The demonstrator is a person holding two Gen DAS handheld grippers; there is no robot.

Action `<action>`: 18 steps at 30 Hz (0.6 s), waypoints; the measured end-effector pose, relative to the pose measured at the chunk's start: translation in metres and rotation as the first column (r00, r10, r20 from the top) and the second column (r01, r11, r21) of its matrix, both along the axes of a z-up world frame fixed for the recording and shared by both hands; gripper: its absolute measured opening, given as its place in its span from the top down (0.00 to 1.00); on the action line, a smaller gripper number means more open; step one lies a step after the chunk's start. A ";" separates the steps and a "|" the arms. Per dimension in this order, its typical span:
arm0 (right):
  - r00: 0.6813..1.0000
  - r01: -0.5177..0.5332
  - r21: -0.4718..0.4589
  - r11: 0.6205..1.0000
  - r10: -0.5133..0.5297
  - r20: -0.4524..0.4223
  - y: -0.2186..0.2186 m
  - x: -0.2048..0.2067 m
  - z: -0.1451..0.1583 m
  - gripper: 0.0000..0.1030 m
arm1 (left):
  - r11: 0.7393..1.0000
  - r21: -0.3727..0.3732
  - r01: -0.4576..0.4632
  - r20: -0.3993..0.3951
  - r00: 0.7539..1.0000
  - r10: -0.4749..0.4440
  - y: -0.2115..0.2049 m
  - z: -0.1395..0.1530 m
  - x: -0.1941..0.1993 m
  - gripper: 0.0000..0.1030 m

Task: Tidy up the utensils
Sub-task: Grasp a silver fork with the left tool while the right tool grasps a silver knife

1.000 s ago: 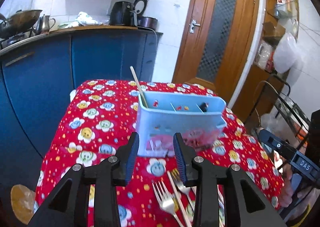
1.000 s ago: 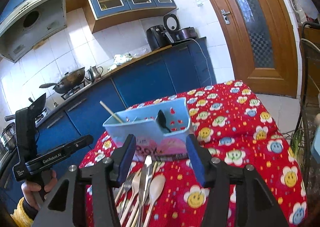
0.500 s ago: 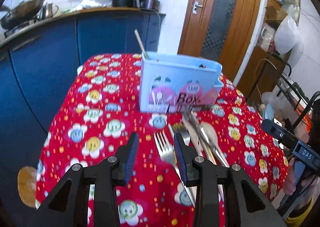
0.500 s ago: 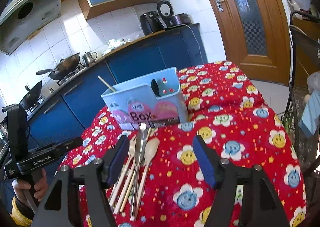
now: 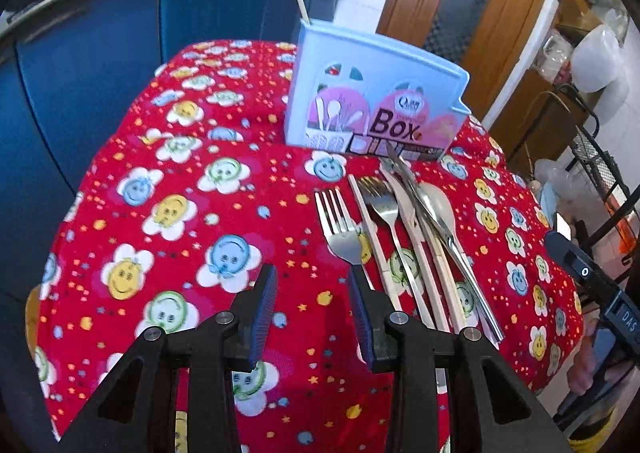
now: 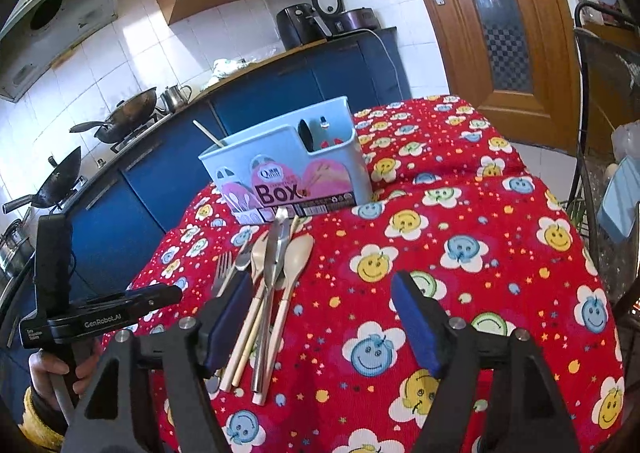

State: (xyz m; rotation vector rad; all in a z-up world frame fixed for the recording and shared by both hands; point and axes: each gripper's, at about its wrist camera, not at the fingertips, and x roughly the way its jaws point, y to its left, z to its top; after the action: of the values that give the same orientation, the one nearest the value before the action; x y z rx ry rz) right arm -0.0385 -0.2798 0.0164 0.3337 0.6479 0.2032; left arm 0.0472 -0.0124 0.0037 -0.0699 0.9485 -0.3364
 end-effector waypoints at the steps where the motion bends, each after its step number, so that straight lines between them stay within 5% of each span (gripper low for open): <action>1: 1.000 0.000 0.001 1.000 0.000 -0.003 -0.001 0.000 -0.001 0.28 | 1.000 -0.002 0.002 -0.011 1.000 -0.002 -0.002 -0.002 0.002 0.64; 13: 0.999 0.017 0.014 1.000 -0.017 -0.038 -0.010 0.002 -0.015 0.28 | 0.997 -0.066 0.048 -0.123 0.991 -0.056 -0.015 -0.014 0.016 0.64; 18: 0.999 0.017 0.018 1.000 -0.016 -0.044 -0.012 0.002 -0.017 0.28 | 0.997 -0.017 0.079 -0.150 0.985 -0.081 -0.027 -0.015 0.023 0.70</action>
State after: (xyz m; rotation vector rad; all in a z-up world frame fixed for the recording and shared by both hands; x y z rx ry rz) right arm -0.0363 -0.2913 -0.0008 0.3623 0.6868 0.1868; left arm 0.0706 -0.0395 -0.0109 -0.0687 1.1014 -0.4149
